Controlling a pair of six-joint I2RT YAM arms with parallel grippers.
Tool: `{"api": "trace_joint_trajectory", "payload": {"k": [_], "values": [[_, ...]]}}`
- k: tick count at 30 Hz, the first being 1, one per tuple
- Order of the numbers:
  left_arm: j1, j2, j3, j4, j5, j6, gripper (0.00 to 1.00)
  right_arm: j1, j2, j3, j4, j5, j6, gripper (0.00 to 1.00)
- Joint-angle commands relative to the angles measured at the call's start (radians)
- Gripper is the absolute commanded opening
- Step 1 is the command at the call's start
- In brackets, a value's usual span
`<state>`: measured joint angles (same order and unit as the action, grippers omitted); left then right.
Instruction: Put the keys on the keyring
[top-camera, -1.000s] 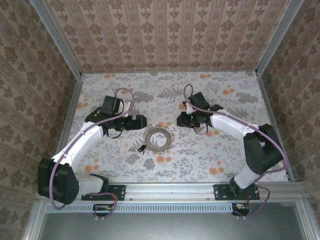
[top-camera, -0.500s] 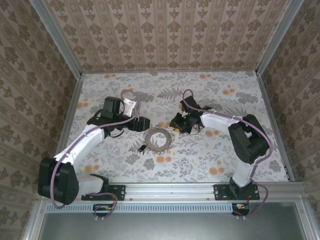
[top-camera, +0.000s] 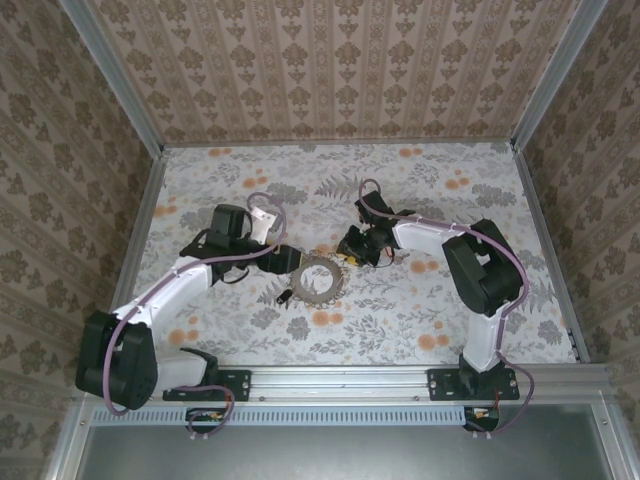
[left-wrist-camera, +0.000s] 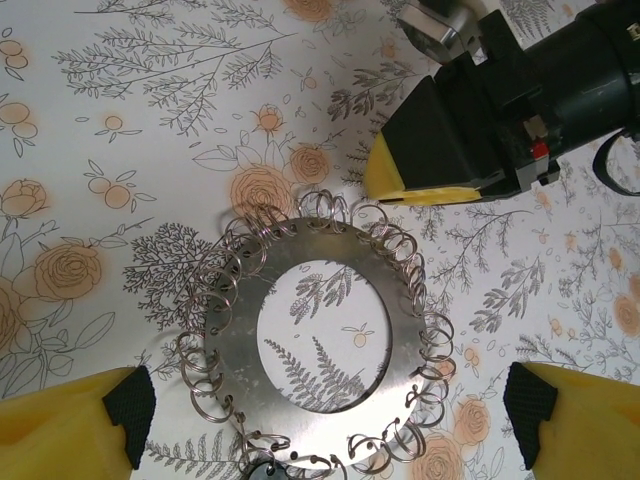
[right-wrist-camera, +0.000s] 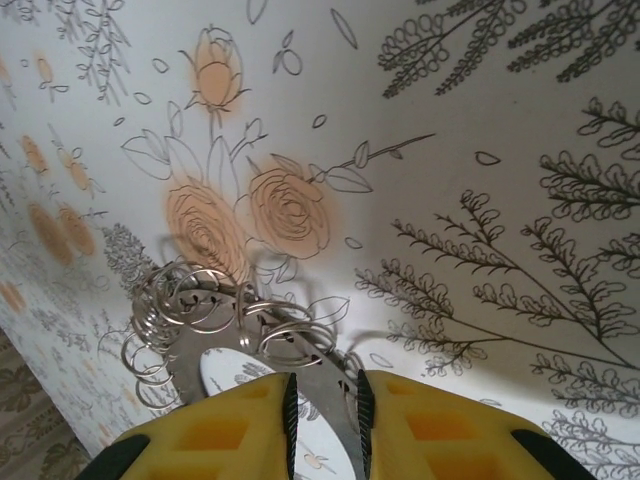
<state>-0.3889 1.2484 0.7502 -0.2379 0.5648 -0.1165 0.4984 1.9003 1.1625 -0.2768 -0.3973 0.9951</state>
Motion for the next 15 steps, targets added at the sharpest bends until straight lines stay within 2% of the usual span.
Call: {"api": "trace_joint_trajectory", "payload": {"k": [1, 3, 10, 11, 15], "values": [[-0.012, -0.040, -0.015, 0.009, -0.006, -0.014, 0.93, 0.003, 0.014, 0.001, -0.018, 0.021, -0.009, 0.29], [-0.016, -0.056, -0.027, 0.012, -0.016, -0.020, 0.93, 0.002, 0.027, 0.007, -0.022, 0.010, -0.012, 0.33], [-0.027, -0.110, -0.067, 0.034, -0.067, -0.039, 0.86, 0.010, 0.071, 0.012, 0.004, -0.043, 0.003, 0.32], [-0.027, -0.116, -0.075, 0.042, -0.072, -0.044, 0.85, 0.010, 0.068, 0.007, 0.007, -0.042, 0.003, 0.31], [-0.031, -0.138, -0.095, 0.071, -0.098, -0.060, 0.82, 0.009, 0.051, -0.001, 0.012, -0.041, -0.010, 0.15]]}}
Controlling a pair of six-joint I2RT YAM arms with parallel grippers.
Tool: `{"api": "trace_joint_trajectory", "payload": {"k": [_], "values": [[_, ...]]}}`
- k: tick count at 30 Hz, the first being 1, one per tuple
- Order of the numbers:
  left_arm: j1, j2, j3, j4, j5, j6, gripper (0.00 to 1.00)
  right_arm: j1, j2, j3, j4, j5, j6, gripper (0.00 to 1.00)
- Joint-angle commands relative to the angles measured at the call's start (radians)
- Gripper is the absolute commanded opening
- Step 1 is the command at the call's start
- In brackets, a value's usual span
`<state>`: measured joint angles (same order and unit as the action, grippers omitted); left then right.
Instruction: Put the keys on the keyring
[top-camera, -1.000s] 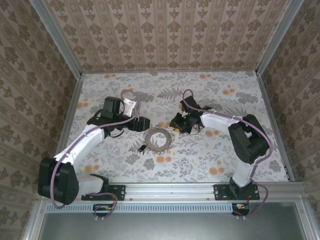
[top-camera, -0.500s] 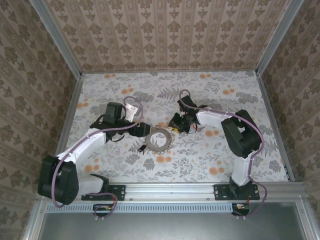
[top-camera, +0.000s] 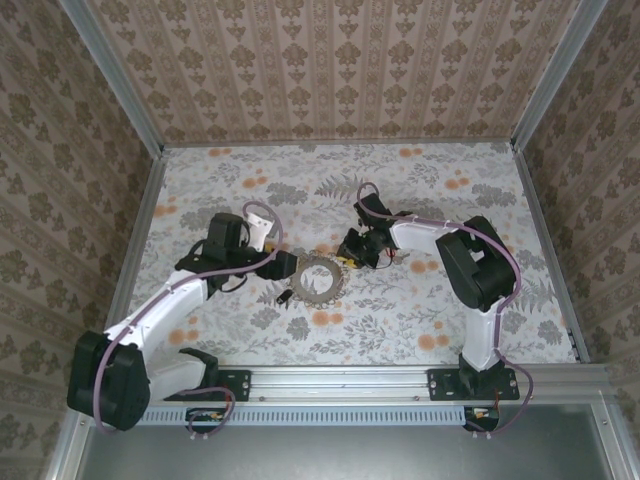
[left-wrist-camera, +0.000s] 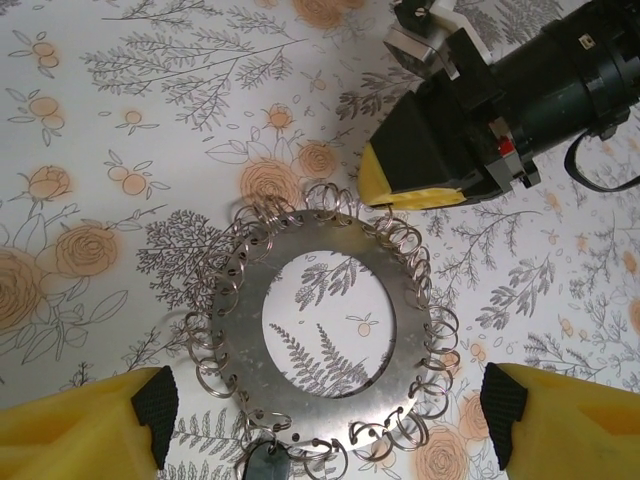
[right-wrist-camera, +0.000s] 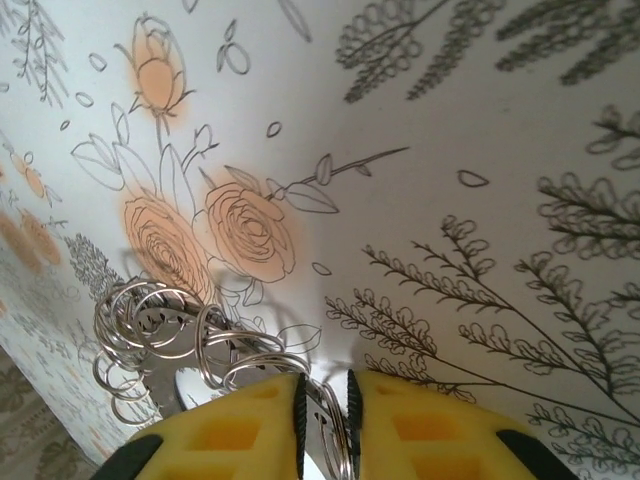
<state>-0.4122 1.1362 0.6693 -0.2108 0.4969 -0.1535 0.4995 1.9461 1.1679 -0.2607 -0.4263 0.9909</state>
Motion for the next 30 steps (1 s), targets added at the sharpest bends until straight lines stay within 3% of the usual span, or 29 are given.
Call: {"api": "trace_joint_trajectory", "payload": {"k": [1, 4, 14, 15, 18, 20, 30], "values": [[-0.011, -0.027, -0.015, 0.045, -0.042, -0.022, 0.81, 0.009, -0.001, -0.007, -0.006, -0.008, -0.013, 0.12], [-0.025, -0.020, -0.005, 0.045, -0.081, -0.012, 0.80, 0.010, -0.023, -0.010, -0.003, -0.003, -0.029, 0.04], [-0.037, -0.037, 0.018, 0.029, -0.068, -0.045, 0.78, 0.008, -0.095, -0.059, 0.043, -0.011, -0.088, 0.00], [-0.037, -0.042, 0.019, 0.029, -0.067, -0.049, 0.78, 0.008, -0.098, -0.053, 0.032, -0.008, -0.098, 0.02], [-0.037, -0.047, 0.019, 0.029, -0.075, -0.063, 0.78, 0.010, -0.087, -0.035, -0.028, 0.003, -0.118, 0.23], [-0.037, -0.047, 0.014, 0.028, -0.080, -0.072, 0.78, 0.010, -0.084, -0.028, -0.061, 0.009, -0.122, 0.28], [-0.037, -0.052, -0.006, 0.032, -0.092, -0.103, 0.77, 0.011, -0.047, 0.007, -0.132, 0.016, -0.160, 0.27]]}}
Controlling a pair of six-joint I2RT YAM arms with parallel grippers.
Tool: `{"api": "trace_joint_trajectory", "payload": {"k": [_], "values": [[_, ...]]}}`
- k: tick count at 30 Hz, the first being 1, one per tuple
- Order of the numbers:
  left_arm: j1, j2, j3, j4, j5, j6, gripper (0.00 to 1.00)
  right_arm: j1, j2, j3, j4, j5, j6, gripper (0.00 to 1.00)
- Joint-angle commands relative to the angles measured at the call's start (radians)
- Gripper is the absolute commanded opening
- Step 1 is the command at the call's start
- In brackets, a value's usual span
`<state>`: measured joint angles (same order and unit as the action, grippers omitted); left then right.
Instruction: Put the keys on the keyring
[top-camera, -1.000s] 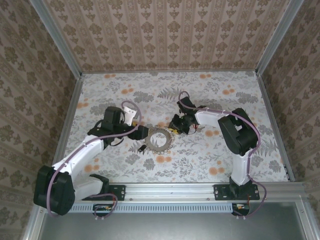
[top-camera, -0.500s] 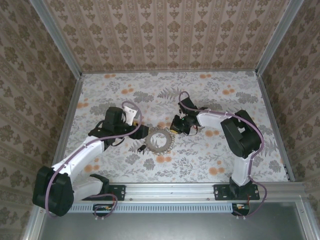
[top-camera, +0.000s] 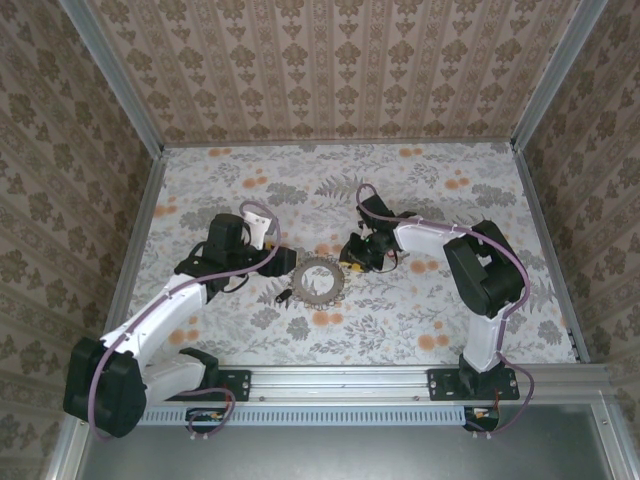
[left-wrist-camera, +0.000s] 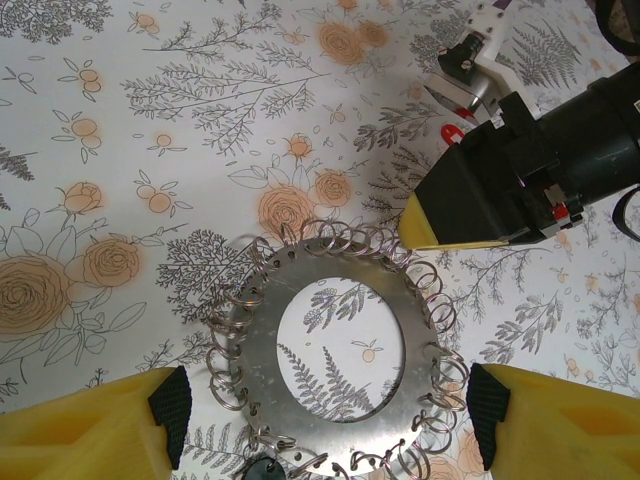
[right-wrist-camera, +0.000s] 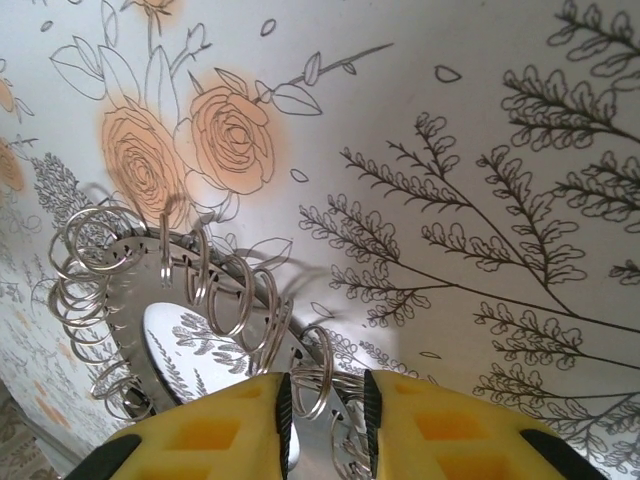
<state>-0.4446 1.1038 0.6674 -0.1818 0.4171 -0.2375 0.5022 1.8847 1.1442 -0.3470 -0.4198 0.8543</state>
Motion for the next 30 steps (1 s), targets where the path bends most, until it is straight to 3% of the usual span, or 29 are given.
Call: {"api": "trace_joint_trajectory", "payload": {"k": [1, 13, 30], "values": [[-0.005, -0.021, -0.002, -0.004, -0.013, -0.017, 0.77, 0.009, 0.010, 0.030, -0.046, 0.012, -0.021, 0.27], [-0.005, -0.027, -0.009, -0.017, -0.029, -0.012, 0.76, 0.010, 0.025, 0.009, 0.043, -0.020, 0.086, 0.25], [-0.005, -0.018, -0.027, 0.002, -0.032, -0.006, 0.76, 0.017, 0.049, 0.028, 0.025, 0.005, 0.135, 0.20]]}}
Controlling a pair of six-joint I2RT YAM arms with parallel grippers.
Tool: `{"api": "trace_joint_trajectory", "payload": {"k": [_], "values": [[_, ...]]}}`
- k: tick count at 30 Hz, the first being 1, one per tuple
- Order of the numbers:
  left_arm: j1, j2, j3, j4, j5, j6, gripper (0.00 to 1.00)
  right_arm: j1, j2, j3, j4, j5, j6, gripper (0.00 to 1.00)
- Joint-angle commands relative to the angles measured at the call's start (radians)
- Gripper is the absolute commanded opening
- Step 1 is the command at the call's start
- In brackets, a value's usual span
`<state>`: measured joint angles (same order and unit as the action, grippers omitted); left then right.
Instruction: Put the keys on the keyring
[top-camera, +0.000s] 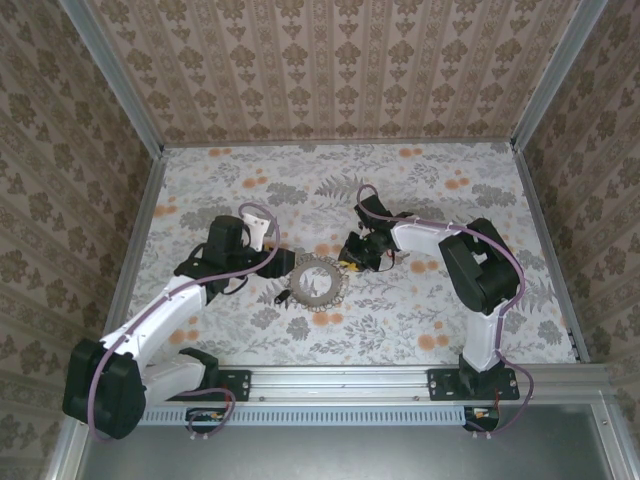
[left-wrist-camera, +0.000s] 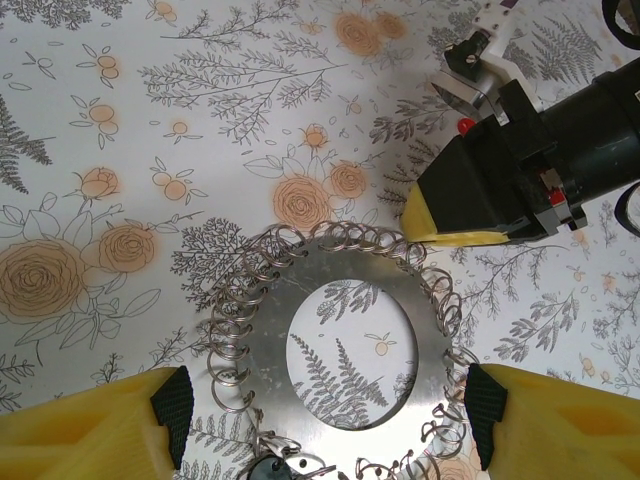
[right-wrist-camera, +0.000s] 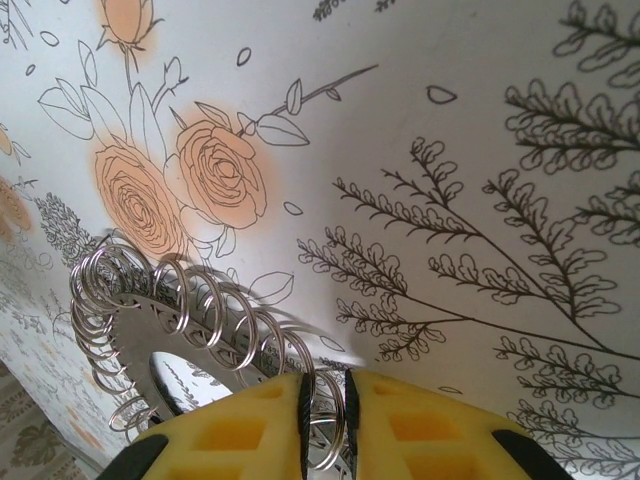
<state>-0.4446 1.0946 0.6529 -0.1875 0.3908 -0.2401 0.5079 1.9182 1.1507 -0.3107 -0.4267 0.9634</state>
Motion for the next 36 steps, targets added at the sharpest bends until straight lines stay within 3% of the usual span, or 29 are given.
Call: {"api": "trace_joint_trajectory", "payload": {"k": [1, 12, 22, 36], "values": [[-0.004, -0.007, -0.013, 0.010, -0.007, -0.004, 0.76, 0.012, 0.015, 0.021, -0.006, 0.011, 0.029, 0.20], [-0.005, -0.001, -0.039, 0.042, -0.010, -0.018, 0.76, 0.020, 0.031, 0.019, 0.056, -0.033, 0.102, 0.20], [-0.005, 0.096, -0.072, 0.117, -0.001, -0.081, 0.67, 0.031, 0.043, 0.017, 0.116, -0.073, 0.157, 0.21], [-0.006, 0.119, -0.078, 0.128, -0.014, -0.097, 0.67, 0.030, 0.036, 0.011, 0.108, -0.056, 0.158, 0.10]]}}
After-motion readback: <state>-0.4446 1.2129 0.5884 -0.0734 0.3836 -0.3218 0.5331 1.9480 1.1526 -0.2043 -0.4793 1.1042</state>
